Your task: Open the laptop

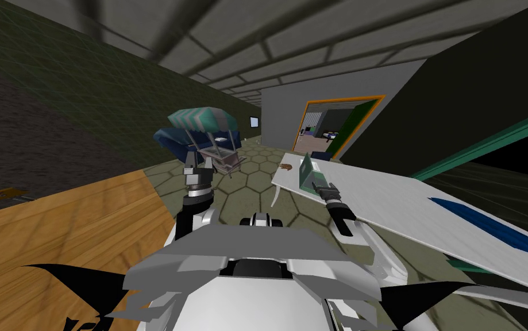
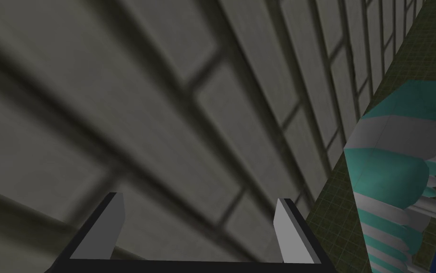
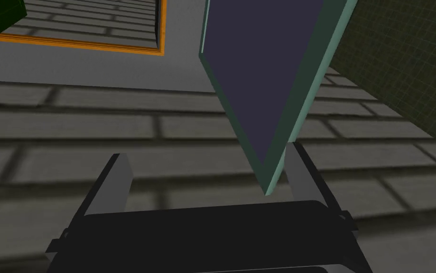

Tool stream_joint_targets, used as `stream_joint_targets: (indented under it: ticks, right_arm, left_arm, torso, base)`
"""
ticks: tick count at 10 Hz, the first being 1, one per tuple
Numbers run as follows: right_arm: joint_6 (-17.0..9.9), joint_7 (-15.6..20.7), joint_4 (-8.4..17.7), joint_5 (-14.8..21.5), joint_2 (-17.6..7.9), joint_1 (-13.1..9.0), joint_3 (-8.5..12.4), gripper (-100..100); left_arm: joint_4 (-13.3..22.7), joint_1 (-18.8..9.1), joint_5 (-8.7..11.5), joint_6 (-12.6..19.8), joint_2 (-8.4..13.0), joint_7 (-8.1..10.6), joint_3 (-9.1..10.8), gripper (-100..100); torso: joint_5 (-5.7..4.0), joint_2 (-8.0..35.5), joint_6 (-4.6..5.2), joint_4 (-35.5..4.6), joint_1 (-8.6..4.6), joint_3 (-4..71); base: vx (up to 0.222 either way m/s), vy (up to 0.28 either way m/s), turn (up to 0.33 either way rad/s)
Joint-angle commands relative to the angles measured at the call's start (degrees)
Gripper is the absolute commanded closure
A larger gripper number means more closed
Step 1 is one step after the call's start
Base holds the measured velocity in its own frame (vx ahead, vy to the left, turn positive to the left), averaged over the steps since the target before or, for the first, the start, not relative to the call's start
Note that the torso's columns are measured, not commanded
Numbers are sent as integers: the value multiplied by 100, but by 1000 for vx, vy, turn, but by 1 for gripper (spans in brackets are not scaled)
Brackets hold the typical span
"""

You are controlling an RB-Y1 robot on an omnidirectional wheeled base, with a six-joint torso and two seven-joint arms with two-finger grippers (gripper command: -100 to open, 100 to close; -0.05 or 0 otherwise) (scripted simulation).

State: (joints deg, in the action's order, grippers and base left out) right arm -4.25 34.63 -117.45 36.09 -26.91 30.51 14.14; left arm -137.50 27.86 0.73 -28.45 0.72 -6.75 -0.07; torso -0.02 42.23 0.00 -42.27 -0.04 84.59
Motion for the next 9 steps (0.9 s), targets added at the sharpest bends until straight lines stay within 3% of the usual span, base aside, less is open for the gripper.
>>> stream_joint_targets:
  ticks: [1,8,9]
  right_arm:
    - [-261,358,195,379,-262,14,154,-100]
    - [-811,1098,646,1197,-932,-2,506,-100]
    - [-761,1027,641,1127,-875,-42,455,-100]
  left_arm:
    - [0,0,0,0,0,0,0,0]
    - [0,-1,0,0,1,0,1,0]
    - [0,-1,0,0,0,0,0,0]
  torso:
    - [0,-6,0,2,-5,5]
    - [2,3,0,-1,8,-1]
    - [6,3,0,0,15,-1]
  base:
    - [114,211,7]
    - [66,171,0]
    - [28,75,-5]
